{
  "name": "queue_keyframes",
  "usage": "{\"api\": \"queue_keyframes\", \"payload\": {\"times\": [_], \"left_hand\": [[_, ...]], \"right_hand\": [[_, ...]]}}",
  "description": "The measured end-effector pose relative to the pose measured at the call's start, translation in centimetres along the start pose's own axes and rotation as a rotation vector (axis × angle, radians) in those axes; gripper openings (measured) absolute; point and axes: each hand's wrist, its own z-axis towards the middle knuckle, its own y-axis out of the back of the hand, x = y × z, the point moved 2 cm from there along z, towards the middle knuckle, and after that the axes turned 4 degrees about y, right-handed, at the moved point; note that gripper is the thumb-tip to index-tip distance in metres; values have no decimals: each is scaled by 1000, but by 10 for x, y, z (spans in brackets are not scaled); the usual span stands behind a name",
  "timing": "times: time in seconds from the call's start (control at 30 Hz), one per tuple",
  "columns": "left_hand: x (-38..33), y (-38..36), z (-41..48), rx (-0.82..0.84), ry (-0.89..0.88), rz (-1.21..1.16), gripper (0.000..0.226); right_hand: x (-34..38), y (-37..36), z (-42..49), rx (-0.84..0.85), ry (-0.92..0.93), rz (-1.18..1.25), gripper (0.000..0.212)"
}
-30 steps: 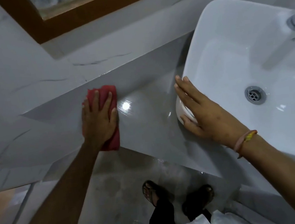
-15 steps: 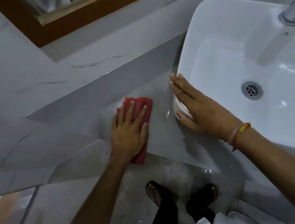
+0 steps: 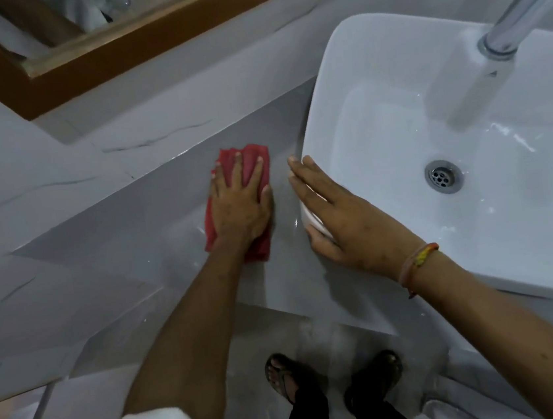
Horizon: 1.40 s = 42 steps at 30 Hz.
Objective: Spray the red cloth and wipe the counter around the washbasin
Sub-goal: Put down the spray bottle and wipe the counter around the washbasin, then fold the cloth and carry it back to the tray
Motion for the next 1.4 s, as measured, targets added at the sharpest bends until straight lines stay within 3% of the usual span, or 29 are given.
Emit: {"api": "queue_keyframes", "payload": {"times": [0.17, 0.43, 0.53, 0.63, 0.7, 0.83, 0.93, 1.07, 1.2, 1.4], "left_hand": [[-4, -12, -39, 24, -194, 52, 59], [6, -6, -95, 49, -288, -85, 56], [19, 9, -94, 35, -91, -402, 59], [30, 16, -95, -9, 172, -325, 64], [26, 16, -99, 18, 211, -206, 64], [16, 16, -99, 17, 293, -210, 61], [15, 18, -93, 47, 350, -211, 62], [26, 24, -78, 128, 390, -230, 59], [31, 27, -70, 251, 437, -408, 55], [31, 32, -64, 280, 299, -446, 40]], "right_hand": [[-1, -1, -1, 7, -3, -3, 66], [5, 6, -5, -112, -41, -111, 66], [12, 11, -14, -288, 22, -274, 49], [28, -6, -32, -450, 93, -398, 25], [42, -23, -39, -486, 5, -339, 16], [57, -34, -29, -539, -165, -240, 12], [67, -48, -28, -355, -262, -150, 22], [59, -88, -38, -122, -684, 308, 43], [60, -103, -13, -189, -814, 479, 47], [65, -120, 17, -284, -1101, 588, 44]]}}
